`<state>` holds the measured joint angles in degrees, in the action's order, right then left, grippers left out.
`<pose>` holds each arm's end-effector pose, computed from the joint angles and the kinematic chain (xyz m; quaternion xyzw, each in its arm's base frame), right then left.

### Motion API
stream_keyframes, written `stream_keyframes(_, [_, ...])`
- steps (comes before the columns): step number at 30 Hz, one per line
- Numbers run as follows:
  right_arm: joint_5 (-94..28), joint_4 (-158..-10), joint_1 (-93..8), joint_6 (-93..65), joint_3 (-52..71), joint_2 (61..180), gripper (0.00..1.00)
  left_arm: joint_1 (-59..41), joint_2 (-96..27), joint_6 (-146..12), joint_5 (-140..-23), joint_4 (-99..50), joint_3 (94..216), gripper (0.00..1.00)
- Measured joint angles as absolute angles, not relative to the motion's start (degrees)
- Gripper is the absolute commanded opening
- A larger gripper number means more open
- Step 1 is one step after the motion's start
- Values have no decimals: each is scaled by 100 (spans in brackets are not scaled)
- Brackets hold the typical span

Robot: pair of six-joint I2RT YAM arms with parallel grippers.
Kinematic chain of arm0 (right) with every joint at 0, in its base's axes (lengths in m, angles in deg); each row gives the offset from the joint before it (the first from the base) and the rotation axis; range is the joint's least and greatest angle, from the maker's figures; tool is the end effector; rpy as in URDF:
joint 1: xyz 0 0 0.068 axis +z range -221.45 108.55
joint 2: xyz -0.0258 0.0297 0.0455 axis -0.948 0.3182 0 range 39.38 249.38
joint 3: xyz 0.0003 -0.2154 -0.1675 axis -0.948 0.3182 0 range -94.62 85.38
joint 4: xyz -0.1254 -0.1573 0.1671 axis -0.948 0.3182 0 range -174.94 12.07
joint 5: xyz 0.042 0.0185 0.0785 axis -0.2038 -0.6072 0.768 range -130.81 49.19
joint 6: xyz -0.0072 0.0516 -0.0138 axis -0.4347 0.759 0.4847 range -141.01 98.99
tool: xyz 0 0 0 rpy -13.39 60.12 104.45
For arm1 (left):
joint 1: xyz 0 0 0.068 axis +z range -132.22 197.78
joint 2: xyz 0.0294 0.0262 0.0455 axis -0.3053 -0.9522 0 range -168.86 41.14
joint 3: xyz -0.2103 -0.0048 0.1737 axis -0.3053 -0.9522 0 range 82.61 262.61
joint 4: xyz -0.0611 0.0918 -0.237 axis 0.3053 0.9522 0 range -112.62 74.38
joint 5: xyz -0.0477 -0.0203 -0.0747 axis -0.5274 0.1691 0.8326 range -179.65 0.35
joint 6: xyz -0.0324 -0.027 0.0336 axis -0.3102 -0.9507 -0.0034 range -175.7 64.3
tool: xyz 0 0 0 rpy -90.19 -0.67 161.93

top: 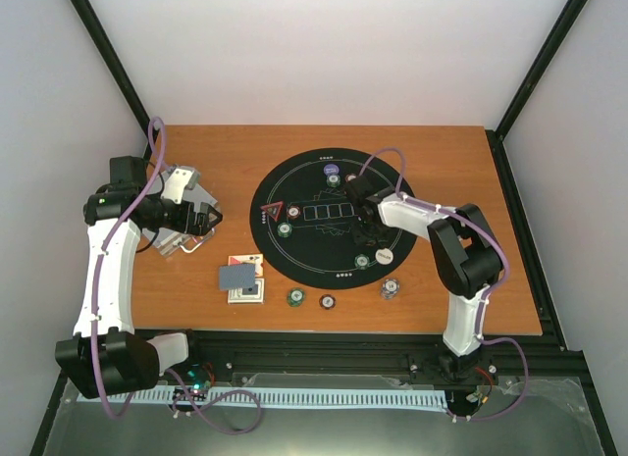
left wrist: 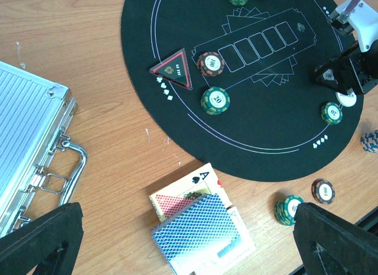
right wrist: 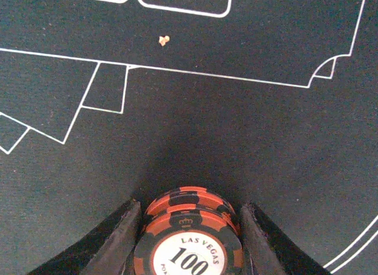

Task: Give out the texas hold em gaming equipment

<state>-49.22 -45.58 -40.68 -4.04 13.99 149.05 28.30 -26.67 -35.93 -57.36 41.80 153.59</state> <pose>0.3136 0.1806 0.1507 -0.1112 0.9853 -0.0231 0.1277 0.2116 0.0200 0.3401 0.1438 0.9219 -0.1977 0.3006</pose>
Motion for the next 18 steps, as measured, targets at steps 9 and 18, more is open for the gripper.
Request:
stream_keyframes(9, [-4913, -4606, -4068, -406, 1519, 14815, 43, 2830, -2667, -3593, -5736, 4180, 15359, 100])
stream_keyframes(18, [-4891, -4597, -4068, -406, 1709, 14673, 45, 2830, -2667, -3593, -5733, 4180, 15359, 100])
